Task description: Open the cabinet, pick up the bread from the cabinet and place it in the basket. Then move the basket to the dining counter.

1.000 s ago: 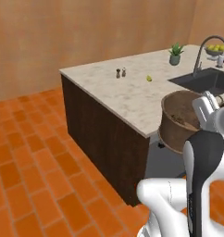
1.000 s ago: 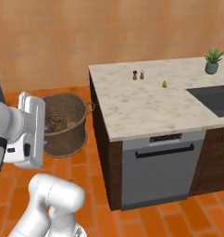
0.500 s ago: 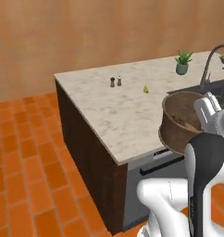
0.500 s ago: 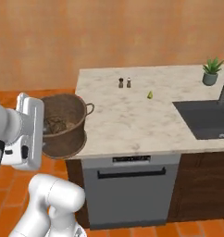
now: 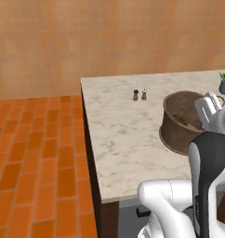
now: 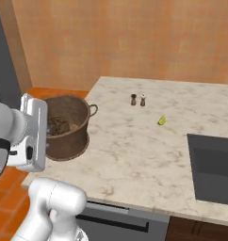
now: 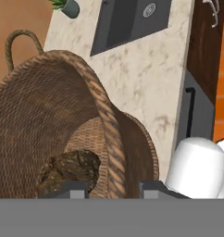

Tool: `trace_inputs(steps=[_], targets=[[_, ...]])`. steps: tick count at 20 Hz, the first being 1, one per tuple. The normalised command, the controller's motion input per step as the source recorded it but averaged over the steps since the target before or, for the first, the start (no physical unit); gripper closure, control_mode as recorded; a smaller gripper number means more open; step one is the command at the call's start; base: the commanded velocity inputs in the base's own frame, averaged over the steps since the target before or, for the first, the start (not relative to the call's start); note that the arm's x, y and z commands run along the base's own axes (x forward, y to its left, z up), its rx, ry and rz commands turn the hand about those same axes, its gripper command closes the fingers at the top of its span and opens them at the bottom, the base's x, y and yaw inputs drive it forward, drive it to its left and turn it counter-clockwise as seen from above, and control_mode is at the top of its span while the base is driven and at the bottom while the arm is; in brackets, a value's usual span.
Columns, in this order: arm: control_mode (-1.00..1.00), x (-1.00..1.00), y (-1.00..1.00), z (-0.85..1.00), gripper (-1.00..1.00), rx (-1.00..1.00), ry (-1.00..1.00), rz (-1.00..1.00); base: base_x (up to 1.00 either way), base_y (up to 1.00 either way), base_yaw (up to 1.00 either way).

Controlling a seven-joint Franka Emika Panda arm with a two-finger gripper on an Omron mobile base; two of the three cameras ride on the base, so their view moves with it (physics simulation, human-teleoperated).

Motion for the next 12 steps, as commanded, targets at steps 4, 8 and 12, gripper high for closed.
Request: trace_inputs(steps=[4, 8, 12], targets=[[-1.00, 0.16, -0.15, -0.03, 1.00, 0.00, 0.02, 0.04, 0.50, -0.32, 0.12], [-1.00, 0.92, -0.66, -0.53, 1.00, 0.01, 0.04, 0.16, 0.00, 0.00, 0.00], [-1.00, 1.00, -0.61, -0.77, 1.00, 0.01, 0.05, 0.16, 0.00, 0.00, 0.00]])
